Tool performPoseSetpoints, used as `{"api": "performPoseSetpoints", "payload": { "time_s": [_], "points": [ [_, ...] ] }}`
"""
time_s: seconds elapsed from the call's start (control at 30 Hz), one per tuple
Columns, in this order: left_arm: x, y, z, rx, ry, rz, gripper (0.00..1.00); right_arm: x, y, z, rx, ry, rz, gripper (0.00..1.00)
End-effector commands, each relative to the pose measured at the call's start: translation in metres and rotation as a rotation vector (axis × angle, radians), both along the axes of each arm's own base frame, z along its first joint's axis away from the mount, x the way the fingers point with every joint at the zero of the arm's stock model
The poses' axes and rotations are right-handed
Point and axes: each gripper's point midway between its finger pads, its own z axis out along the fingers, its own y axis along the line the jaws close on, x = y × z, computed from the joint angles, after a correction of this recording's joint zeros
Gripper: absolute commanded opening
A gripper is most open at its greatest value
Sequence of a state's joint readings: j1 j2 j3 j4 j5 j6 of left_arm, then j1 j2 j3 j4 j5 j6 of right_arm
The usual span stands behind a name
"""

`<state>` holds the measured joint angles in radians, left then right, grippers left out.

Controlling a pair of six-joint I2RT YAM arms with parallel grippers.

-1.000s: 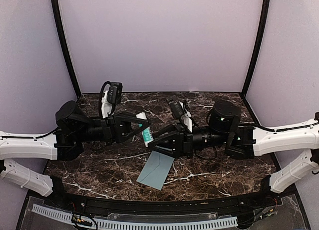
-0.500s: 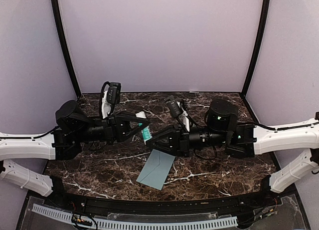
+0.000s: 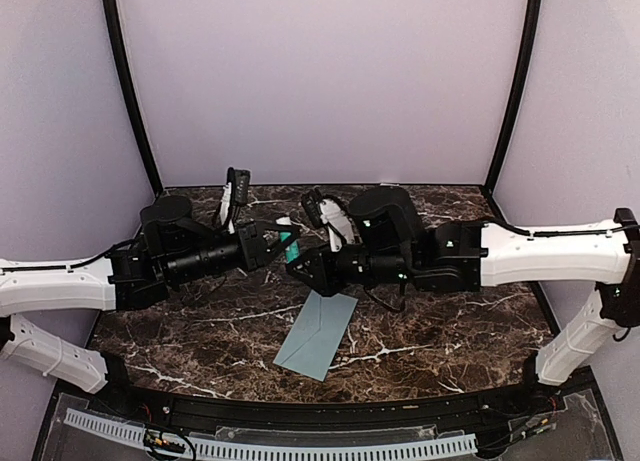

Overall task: Place the letter into the envelope and seal it
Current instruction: Screw the solid glue.

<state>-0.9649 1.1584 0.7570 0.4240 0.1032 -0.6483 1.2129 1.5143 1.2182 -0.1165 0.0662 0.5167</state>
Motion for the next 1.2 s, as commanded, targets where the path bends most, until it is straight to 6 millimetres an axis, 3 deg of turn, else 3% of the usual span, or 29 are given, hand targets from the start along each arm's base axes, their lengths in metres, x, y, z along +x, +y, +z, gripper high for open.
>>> {"api": "performPoseSetpoints", "payload": {
  "time_s": [0.0, 0.07, 0.17, 0.3, 0.37, 0.5, 0.73, 1.17],
  "points": [
    [-0.007, -0.01, -0.006, 0.002, 0.054, -0.022, 0.0, 0.022, 0.004, 0.003, -0.022, -0.029, -0.148, 0.08],
    [-0.008, -0.01, -0.007, -0.008, 0.06, -0.025, 0.0, 0.018, 0.004, 0.004, -0.004, -0.024, -0.134, 0.09],
    [-0.012, -0.007, -0.001, -0.035, 0.053, -0.037, 0.0, 0.01, 0.001, 0.015, 0.057, -0.027, -0.094, 0.2],
    [-0.019, -0.001, 0.011, -0.082, 0.027, -0.056, 0.0, -0.011, -0.004, 0.04, 0.184, -0.052, 0.034, 0.47],
    [-0.024, 0.003, 0.018, -0.108, 0.013, -0.071, 0.0, -0.02, -0.008, 0.046, 0.227, -0.054, 0.086, 0.56],
    [-0.032, 0.004, 0.031, -0.149, -0.011, -0.116, 0.0, -0.034, -0.013, 0.051, 0.292, -0.041, 0.18, 0.62],
    [-0.039, 0.005, 0.042, -0.196, -0.026, -0.147, 0.0, -0.054, -0.004, 0.056, 0.344, -0.02, 0.31, 0.56],
    [-0.048, 0.003, 0.045, -0.229, -0.02, -0.204, 0.01, -0.045, -0.009, 0.054, 0.359, -0.016, 0.248, 0.16]
  ]
}}
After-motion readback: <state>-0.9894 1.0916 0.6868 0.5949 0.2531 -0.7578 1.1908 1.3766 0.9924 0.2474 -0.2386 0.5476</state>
